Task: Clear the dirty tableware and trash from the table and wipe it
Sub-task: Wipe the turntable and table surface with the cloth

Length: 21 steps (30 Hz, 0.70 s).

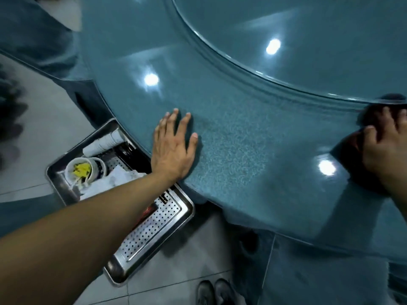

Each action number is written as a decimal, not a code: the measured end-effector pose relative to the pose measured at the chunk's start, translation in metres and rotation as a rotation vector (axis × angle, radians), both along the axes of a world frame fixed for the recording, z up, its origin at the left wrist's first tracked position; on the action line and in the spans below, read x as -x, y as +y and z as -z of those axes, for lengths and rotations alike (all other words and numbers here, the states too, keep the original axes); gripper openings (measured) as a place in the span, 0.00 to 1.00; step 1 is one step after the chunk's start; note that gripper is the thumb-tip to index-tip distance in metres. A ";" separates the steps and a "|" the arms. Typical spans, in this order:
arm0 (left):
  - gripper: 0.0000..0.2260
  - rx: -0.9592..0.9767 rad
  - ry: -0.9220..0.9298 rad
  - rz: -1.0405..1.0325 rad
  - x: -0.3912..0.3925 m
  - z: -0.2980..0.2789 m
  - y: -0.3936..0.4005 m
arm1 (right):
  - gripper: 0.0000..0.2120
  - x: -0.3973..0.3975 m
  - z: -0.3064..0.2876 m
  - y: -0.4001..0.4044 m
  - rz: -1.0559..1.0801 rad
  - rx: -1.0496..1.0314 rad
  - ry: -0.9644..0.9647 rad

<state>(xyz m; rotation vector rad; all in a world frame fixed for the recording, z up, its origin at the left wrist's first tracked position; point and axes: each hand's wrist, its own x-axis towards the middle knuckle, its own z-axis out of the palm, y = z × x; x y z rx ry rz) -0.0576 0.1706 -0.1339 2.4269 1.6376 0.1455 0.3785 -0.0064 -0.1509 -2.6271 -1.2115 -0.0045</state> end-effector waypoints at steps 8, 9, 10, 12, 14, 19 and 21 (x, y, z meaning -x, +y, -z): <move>0.27 -0.007 -0.036 -0.016 0.003 0.001 0.003 | 0.31 0.156 -0.002 0.130 -0.198 -0.008 0.018; 0.27 -0.011 -0.050 -0.022 0.003 0.002 0.002 | 0.31 0.183 0.000 0.152 -0.254 -0.007 0.021; 0.26 -0.019 -0.067 -0.028 0.003 0.002 0.001 | 0.30 0.205 0.000 0.173 -0.302 -0.005 0.022; 0.26 -0.036 -0.110 -0.039 0.002 0.004 0.001 | 0.30 0.238 0.000 0.208 -0.381 -0.002 0.024; 0.25 -0.040 -0.148 -0.044 0.003 0.007 0.002 | 0.30 0.254 -0.001 0.228 -0.460 0.020 0.023; 0.23 -0.043 -0.176 -0.018 0.005 0.009 0.003 | 0.28 0.238 -0.002 0.197 -0.399 0.001 0.052; 0.23 -0.043 -0.174 -0.011 0.003 0.010 0.002 | 0.28 0.213 -0.001 0.158 -0.250 -0.001 0.042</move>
